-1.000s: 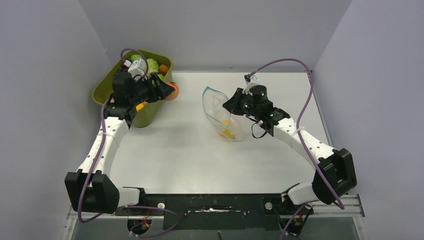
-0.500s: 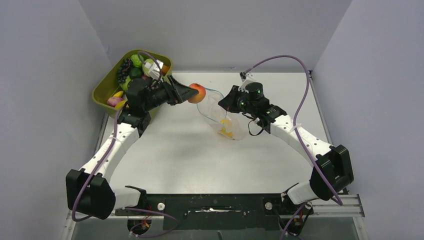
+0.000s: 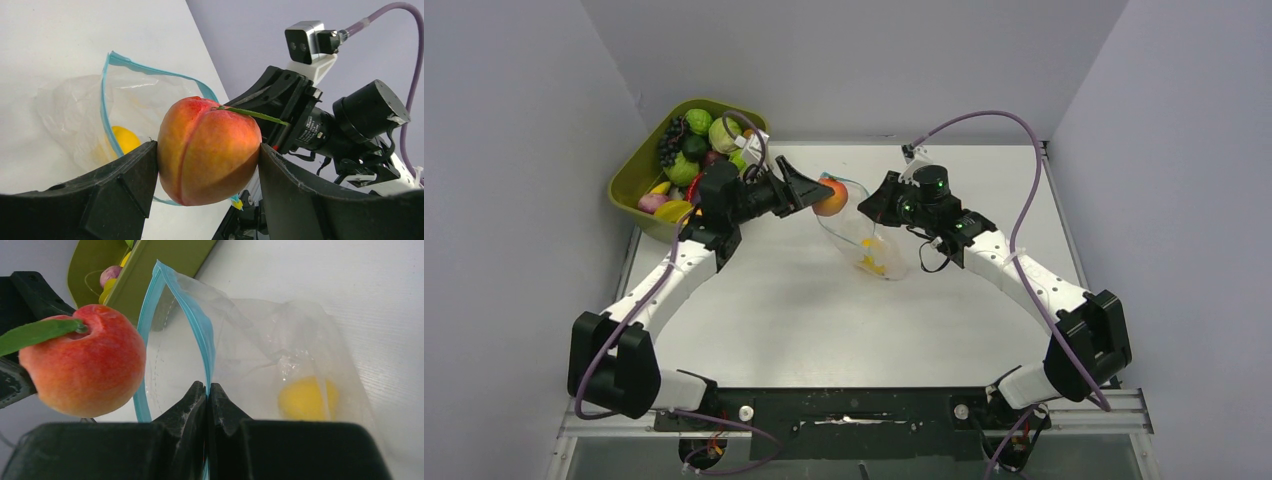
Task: Place the food in the zip-top bag and seal the zipper
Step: Place the fake fruit in the zipper food storage bag, then pick up the fake vegetable from the bin.
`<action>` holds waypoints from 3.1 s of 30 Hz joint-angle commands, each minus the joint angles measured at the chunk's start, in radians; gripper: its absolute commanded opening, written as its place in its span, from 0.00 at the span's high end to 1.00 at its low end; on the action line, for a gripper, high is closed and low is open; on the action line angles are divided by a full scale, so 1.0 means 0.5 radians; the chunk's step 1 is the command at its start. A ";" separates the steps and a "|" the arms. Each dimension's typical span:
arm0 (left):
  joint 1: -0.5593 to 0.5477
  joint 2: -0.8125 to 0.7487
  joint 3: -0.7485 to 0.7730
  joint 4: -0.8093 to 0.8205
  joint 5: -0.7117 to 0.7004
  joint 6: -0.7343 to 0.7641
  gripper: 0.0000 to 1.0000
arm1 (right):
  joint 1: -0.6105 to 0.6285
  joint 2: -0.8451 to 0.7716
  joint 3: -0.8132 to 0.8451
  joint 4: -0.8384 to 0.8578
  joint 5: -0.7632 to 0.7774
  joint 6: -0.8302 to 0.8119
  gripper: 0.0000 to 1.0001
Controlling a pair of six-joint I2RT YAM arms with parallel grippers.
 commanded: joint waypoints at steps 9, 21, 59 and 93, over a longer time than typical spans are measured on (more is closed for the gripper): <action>-0.085 0.101 0.075 -0.164 -0.082 0.163 0.42 | 0.014 -0.095 0.040 0.132 -0.024 -0.003 1.00; -0.098 0.133 0.247 -0.405 -0.063 0.337 0.24 | 0.009 -0.117 0.091 0.073 -0.004 -0.090 1.00; 0.383 0.286 0.855 -1.150 -1.404 1.303 0.46 | -0.032 -0.452 -0.045 -0.166 0.189 -0.382 1.00; 0.894 1.277 1.343 -1.010 -0.999 1.705 0.36 | -0.033 -0.394 0.028 -0.200 0.220 -0.358 1.00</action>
